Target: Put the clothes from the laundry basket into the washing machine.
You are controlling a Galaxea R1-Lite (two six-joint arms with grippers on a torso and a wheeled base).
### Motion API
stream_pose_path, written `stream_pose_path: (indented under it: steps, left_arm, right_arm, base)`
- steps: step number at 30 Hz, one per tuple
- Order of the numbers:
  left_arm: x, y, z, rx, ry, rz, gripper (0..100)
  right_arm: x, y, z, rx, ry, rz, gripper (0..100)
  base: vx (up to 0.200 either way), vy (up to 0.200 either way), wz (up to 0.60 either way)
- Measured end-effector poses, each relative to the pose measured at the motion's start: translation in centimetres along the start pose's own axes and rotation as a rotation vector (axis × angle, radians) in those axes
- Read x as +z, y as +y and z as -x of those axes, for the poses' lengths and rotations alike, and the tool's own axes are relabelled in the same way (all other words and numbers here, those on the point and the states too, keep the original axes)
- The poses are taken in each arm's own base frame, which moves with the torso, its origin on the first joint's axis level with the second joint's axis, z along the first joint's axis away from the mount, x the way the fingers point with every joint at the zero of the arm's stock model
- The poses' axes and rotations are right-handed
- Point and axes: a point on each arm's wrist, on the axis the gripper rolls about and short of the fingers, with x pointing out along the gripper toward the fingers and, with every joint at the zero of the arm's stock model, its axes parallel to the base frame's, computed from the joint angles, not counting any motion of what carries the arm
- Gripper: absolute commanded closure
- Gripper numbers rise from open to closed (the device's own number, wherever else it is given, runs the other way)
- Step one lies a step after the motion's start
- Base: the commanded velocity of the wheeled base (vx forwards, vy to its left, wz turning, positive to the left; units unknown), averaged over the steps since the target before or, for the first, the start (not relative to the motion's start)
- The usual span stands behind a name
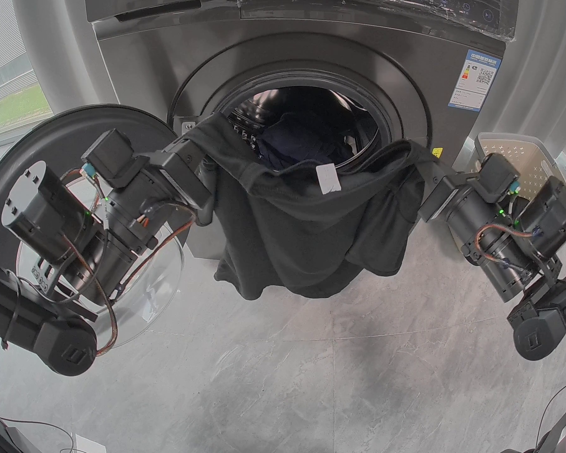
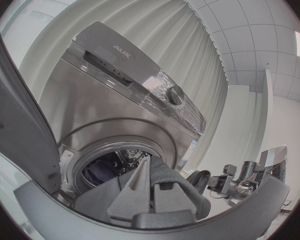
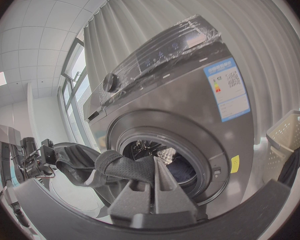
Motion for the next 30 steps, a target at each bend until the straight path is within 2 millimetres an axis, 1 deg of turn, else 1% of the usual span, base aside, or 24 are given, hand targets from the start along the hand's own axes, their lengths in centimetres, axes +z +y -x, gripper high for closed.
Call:
stream_pose_path:
  steps: [2,3,6,7,12,17,21,24,28,30]
  left_arm:
    - [-0.5,-0.6,-0.3,-0.027,0.01,0.013,100]
    - [-0.8,-0.9,-0.5,-0.039,0.013,0.018,100]
    - [-1.3,-1.3,-1.1,-0.061,0.015,0.027,100]
    - [-1.5,-1.5,-1.5,-0.072,0.012,0.031,100]
    - [-2.0,-1.9,-2.5,-0.094,0.001,0.039,100]
    - [-2.5,-2.3,-2.8,-0.107,0.008,0.047,100]
    - [-2.7,-2.9,-2.8,-0.121,0.012,0.054,100]
    - [-2.8,-3.3,-2.7,-0.132,0.016,0.057,100]
    - [-2.7,-3.8,-2.1,-0.144,0.032,0.06,100]
    - [-2.5,-3.9,-1.8,-0.15,0.034,0.062,100]
  right_arm:
    - [-1.3,0.1,-0.3,0.006,0.033,-0.003,100]
    - [-2.1,0.2,-0.5,0.01,0.055,-0.005,0]
    - [-4.4,0.6,-0.7,0.024,0.121,-0.011,0]
    - [-5.8,0.8,-0.8,0.034,0.16,-0.014,0]
    - [-9.4,1.7,-1.0,0.075,0.255,-0.015,0]
    - [-13.1,2.0,-1.6,0.107,0.318,0.031,0]
    - [-15.0,2.1,-2.5,0.119,0.327,0.046,0]
    - [-16.4,2.1,-3.8,0.126,0.31,0.053,0]
    - [-18.2,1.9,-4.8,0.129,0.305,0.057,0]
    - [-18.8,1.8,-5.1,0.13,0.303,0.059,0]
  base:
    - [0.0,0.0,0.0]
    - [0.0,0.0,0.0]
    - [0.0,0.0,0.0]
    - [0.0,0.0,0.0]
    - [0.0,0.0,0.0]
    - [0.0,0.0,0.0]
    - [0.0,0.0,0.0]
    - [0.0,0.0,0.0]
    - [0.0,0.0,0.0]
    - [0.0,0.0,0.0]
